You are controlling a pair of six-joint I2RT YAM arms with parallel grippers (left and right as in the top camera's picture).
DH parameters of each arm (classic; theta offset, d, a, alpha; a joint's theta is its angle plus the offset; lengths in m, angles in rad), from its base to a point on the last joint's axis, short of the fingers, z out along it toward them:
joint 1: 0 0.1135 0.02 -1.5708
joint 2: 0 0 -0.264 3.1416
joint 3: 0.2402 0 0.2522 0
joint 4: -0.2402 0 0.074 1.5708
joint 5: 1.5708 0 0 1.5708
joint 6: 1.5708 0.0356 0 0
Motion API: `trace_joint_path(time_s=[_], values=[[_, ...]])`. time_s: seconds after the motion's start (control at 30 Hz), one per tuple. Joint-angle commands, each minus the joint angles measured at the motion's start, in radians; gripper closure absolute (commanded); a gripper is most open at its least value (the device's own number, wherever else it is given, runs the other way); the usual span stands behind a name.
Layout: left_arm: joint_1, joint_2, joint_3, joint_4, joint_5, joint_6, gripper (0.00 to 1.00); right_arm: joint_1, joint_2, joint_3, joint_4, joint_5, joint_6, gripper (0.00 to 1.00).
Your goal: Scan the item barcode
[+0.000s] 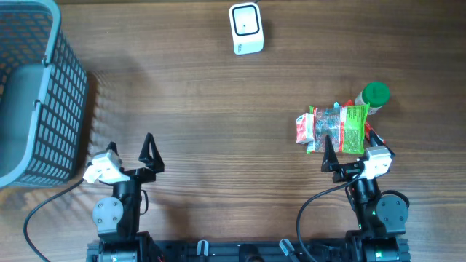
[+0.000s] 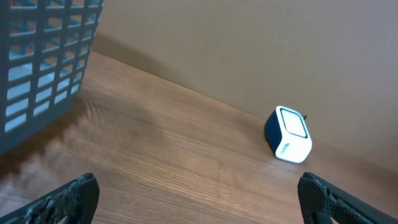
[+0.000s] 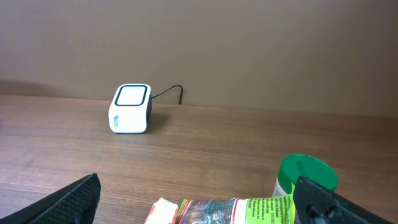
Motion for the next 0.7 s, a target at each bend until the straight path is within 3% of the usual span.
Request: trace_joint_path(time_s=[0.0,0.2,0.67], values=[[0.005,-0.01,-0.001,-0.011,0.028,0.19,0.0,-0.006,-0.011,-0.001,0.005,-0.015,-0.012,0.0],[-0.021,-0.01,-0.001,-0.011,0.03,0.356,0.0,-0.006,-0.011,-0.001,0.005,-0.015,-0.012,0.0],[-0.034,-0.01,-0.001,-0.008,0.027,0.323,0.0,-0.006,-0.01,-0.001,0.005,-0.015,-0.012,0.0]])
